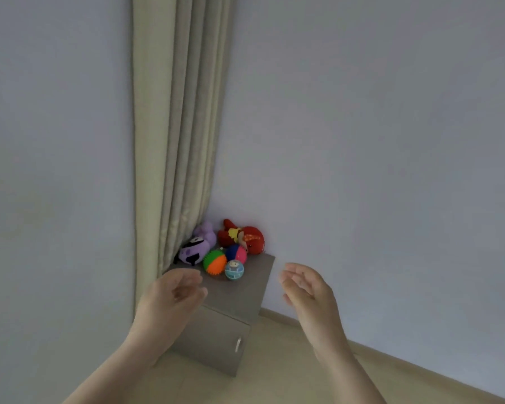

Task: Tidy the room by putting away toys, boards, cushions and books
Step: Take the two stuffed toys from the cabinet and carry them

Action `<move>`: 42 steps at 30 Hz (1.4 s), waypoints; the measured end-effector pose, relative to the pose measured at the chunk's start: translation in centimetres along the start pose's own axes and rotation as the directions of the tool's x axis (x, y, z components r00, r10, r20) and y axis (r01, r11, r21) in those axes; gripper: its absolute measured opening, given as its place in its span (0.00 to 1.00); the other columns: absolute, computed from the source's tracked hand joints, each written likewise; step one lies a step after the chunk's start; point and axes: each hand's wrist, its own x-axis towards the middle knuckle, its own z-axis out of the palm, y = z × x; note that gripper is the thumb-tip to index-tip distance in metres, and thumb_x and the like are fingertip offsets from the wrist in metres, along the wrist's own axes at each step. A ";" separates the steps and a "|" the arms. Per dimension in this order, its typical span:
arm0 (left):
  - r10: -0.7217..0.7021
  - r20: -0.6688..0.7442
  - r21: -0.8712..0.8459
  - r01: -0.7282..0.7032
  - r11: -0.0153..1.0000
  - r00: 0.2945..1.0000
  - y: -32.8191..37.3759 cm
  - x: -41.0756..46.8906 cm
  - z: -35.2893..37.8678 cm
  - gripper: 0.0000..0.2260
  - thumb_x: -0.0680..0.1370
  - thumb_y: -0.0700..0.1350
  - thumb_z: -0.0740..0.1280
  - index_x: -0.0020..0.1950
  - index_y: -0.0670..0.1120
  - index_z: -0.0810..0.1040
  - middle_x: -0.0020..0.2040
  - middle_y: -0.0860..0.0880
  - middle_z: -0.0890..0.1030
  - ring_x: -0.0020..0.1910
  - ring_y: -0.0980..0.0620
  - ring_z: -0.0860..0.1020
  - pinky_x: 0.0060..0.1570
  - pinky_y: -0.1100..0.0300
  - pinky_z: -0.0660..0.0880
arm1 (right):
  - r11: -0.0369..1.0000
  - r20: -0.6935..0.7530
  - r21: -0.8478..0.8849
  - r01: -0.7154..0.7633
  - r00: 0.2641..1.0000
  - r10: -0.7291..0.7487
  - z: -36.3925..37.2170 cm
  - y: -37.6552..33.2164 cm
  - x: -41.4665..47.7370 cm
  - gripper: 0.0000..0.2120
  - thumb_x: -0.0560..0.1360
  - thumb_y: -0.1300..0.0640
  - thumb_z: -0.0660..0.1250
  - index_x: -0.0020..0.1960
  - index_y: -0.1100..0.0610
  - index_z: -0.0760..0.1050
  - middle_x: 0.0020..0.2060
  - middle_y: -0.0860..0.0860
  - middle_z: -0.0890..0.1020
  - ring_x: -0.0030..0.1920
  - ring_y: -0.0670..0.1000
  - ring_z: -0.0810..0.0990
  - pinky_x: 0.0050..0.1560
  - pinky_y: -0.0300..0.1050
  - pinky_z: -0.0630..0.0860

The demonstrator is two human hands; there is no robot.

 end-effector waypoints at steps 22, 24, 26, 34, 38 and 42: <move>-0.271 -0.281 0.140 0.319 0.937 0.921 -5.3 30.3 20.3 0.11 0.72 0.38 0.73 0.51 0.48 0.77 0.43 0.54 0.81 0.44 0.55 0.78 0.45 0.64 0.71 | 0.971 0.279 -0.237 -0.030 0.955 0.098 -3.5 12.5 45.6 0.13 0.77 0.57 0.67 0.61 0.55 0.75 0.53 0.48 0.80 0.54 0.47 0.79 0.57 0.47 0.77; -0.313 -0.305 0.142 0.368 0.919 0.899 -7.2 31.7 21.2 0.10 0.72 0.37 0.72 0.50 0.48 0.77 0.43 0.54 0.81 0.43 0.57 0.78 0.41 0.67 0.70 | 0.960 0.325 -0.277 -0.043 0.936 0.135 -2.8 14.4 48.0 0.13 0.78 0.57 0.66 0.61 0.55 0.75 0.55 0.50 0.79 0.55 0.51 0.79 0.59 0.49 0.76; -0.356 -0.312 0.154 0.417 0.896 0.881 -8.5 32.9 21.6 0.10 0.72 0.38 0.72 0.51 0.47 0.77 0.43 0.52 0.81 0.43 0.55 0.78 0.41 0.65 0.70 | 0.949 0.359 -0.307 -0.072 0.915 0.185 -2.0 15.7 49.8 0.13 0.78 0.57 0.66 0.62 0.55 0.74 0.55 0.49 0.78 0.55 0.50 0.78 0.56 0.42 0.74; -0.485 -0.332 0.188 0.561 0.806 0.809 -14.7 40.7 22.0 0.06 0.71 0.43 0.71 0.45 0.45 0.76 0.44 0.42 0.82 0.46 0.43 0.80 0.47 0.49 0.73 | 0.883 0.351 -0.425 -0.198 0.864 0.362 2.9 21.2 57.9 0.17 0.76 0.57 0.68 0.64 0.56 0.74 0.59 0.53 0.79 0.55 0.53 0.79 0.49 0.37 0.75; -0.541 -0.310 0.168 0.605 0.778 0.782 -16.8 43.9 22.0 0.06 0.70 0.43 0.70 0.45 0.46 0.78 0.44 0.47 0.80 0.48 0.44 0.79 0.48 0.51 0.73 | 0.808 0.334 -0.544 -0.225 0.825 0.455 5.5 23.7 60.7 0.19 0.75 0.59 0.68 0.65 0.57 0.73 0.61 0.56 0.78 0.58 0.56 0.79 0.62 0.51 0.75; -0.472 -0.272 0.252 0.536 0.806 0.838 -19.5 47.3 22.8 0.10 0.65 0.43 0.63 0.32 0.49 0.61 0.30 0.53 0.62 0.32 0.50 0.68 0.31 0.58 0.59 | 0.759 0.336 -0.616 -0.210 0.802 0.494 7.7 26.2 62.9 0.19 0.77 0.60 0.66 0.67 0.58 0.72 0.63 0.56 0.77 0.62 0.55 0.76 0.65 0.45 0.70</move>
